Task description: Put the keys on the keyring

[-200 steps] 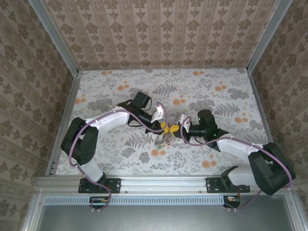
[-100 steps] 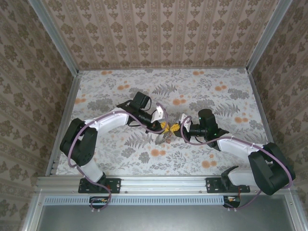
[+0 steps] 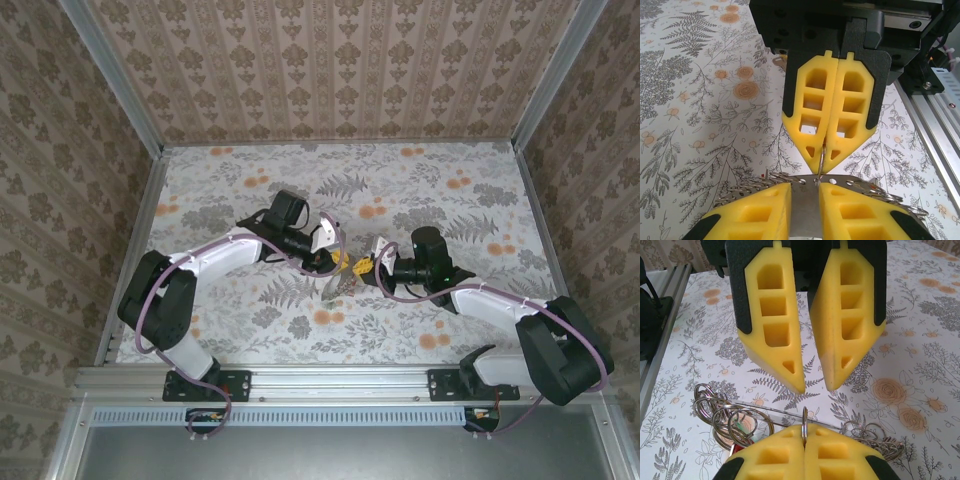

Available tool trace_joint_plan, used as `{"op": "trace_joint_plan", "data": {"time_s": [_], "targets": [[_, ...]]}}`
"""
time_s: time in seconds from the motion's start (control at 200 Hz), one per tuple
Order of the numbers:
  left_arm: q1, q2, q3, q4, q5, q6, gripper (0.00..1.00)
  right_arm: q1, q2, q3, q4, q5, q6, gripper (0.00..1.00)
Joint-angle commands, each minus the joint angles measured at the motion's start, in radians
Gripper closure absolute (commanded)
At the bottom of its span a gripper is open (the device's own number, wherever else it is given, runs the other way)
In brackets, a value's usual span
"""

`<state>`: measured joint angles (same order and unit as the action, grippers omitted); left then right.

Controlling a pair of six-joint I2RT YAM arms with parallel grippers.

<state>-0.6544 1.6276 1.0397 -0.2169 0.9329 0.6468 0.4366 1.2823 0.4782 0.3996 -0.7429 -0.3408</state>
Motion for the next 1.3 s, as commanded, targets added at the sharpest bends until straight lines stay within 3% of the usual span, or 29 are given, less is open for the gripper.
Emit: {"op": "trace_joint_plan", "data": {"time_s": [0.0, 0.42, 0.54, 0.685, 1.03, 1.295], "targets": [[-0.017, 0.018, 0.021, -0.03, 0.019, 0.009, 0.79, 0.004, -0.018, 0.031, 0.022, -0.049, -0.005, 1.0], [-0.046, 0.069, 0.069, -0.083, 0.006, 0.045, 0.81, 0.004, -0.022, 0.035, 0.027, -0.057, 0.011, 1.0], [-0.05, 0.074, 0.077, -0.085, 0.004, 0.046, 0.85, 0.004, -0.02, 0.034, 0.033, -0.058, 0.02, 1.0], [-0.053, 0.079, 0.079, -0.085, 0.003, 0.05, 0.98, 0.004, -0.023, 0.039, 0.024, -0.059, 0.032, 1.0], [-0.015, 0.001, -0.035, 0.176, 0.028, -0.11, 1.0, 0.005, -0.085, -0.039, 0.04, 0.093, 0.026, 0.85], [-0.001, -0.015, -0.067, 0.257, 0.075, -0.173, 1.0, 0.005, -0.084, -0.059, 0.111, 0.094, 0.049, 0.82]]}}
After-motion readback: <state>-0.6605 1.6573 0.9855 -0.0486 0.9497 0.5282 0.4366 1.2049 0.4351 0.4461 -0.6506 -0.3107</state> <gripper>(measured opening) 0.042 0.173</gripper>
